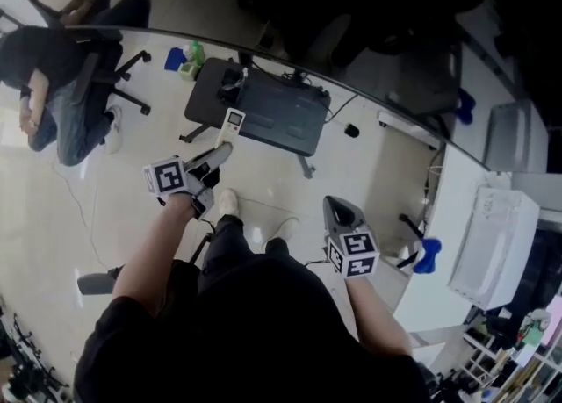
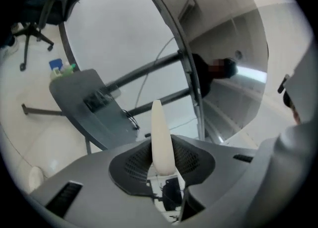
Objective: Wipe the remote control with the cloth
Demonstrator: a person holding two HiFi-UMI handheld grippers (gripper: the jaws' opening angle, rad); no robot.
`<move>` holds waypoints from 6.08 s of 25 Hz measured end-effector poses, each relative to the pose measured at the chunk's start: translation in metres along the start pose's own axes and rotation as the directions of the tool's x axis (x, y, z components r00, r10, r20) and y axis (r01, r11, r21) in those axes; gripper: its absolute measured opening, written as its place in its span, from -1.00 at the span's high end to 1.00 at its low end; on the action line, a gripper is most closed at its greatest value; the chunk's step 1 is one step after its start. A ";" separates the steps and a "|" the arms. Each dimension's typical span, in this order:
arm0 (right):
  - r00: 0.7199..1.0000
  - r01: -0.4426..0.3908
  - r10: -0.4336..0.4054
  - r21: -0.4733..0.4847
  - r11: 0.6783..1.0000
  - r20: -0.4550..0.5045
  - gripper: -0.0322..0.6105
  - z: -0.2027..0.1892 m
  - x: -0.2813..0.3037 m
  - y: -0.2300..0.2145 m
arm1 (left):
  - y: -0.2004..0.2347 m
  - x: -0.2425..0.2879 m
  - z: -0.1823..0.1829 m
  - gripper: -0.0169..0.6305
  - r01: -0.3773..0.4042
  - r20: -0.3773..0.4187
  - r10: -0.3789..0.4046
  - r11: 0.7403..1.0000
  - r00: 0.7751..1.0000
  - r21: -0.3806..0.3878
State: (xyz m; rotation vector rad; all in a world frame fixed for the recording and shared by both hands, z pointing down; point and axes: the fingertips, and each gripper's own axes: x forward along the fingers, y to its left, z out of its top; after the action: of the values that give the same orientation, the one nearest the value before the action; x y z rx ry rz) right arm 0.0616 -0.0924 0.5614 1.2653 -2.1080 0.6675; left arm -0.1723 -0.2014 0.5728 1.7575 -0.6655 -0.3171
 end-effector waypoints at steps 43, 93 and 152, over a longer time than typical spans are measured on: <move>0.924 0.358 -0.361 0.045 0.933 0.127 0.57 -0.078 -0.215 -0.240 | -0.209 0.142 -0.247 0.60 0.355 -0.502 -0.298 0.935 0.812 0.019; 0.896 0.082 0.102 -0.386 0.919 0.433 0.57 0.119 -0.168 0.019 | -0.247 0.085 -0.190 0.60 0.431 -0.415 -0.299 0.859 0.859 0.275; 0.970 0.109 0.042 -0.582 0.806 0.240 0.57 0.136 -0.171 0.049 | -0.253 0.075 -0.171 0.59 0.009 0.105 0.051 -0.931 0.993 0.366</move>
State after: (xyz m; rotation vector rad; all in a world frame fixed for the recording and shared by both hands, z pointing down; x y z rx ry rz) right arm 0.0515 -0.0604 0.3403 1.0484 -2.2235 -0.1902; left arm 0.0478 -0.0677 0.3923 3.9468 -1.2483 1.6953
